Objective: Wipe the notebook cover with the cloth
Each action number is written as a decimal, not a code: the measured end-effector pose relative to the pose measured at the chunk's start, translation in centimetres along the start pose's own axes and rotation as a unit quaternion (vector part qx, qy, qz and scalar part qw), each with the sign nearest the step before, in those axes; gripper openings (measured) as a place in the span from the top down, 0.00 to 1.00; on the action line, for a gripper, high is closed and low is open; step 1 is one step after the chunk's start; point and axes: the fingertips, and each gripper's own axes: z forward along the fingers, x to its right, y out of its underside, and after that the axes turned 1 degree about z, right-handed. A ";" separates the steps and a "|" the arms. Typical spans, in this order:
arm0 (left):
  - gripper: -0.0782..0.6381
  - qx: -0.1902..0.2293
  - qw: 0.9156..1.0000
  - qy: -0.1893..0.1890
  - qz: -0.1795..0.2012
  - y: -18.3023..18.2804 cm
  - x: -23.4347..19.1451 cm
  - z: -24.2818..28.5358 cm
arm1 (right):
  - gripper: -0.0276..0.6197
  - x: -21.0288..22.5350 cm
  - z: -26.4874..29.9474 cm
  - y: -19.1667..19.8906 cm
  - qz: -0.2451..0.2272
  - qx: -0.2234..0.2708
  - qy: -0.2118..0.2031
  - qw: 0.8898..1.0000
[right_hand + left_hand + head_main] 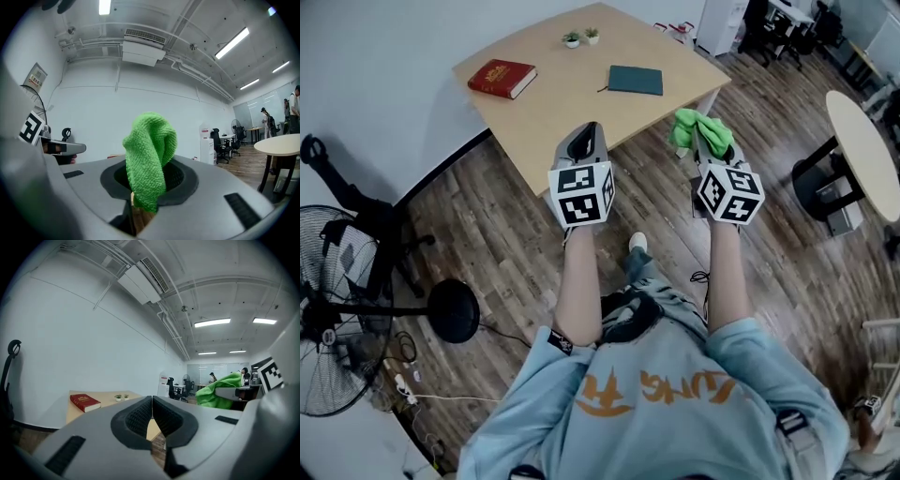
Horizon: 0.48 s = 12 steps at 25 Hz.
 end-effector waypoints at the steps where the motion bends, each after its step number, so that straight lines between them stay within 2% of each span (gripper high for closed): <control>1: 0.86 -0.004 1.000 -0.001 0.001 0.3 -0.2 1.1 | 0.83 0.5 1.1 0.1 0.002 0.000 0.000 1.000; 5: 0.86 -0.024 1.000 0.001 -0.004 1.5 -0.9 5.9 | 0.83 2.9 5.3 0.8 0.013 -0.009 0.006 1.000; 10: 0.86 -0.047 0.999 0.004 -0.027 3.6 -1.6 11.8 | 0.83 6.4 11.1 3.4 0.020 -0.047 0.015 0.999; 12: 0.86 -0.062 0.997 -0.001 -0.047 5.2 -2.0 14.0 | 0.83 7.7 13.3 5.0 0.019 -0.070 0.014 0.997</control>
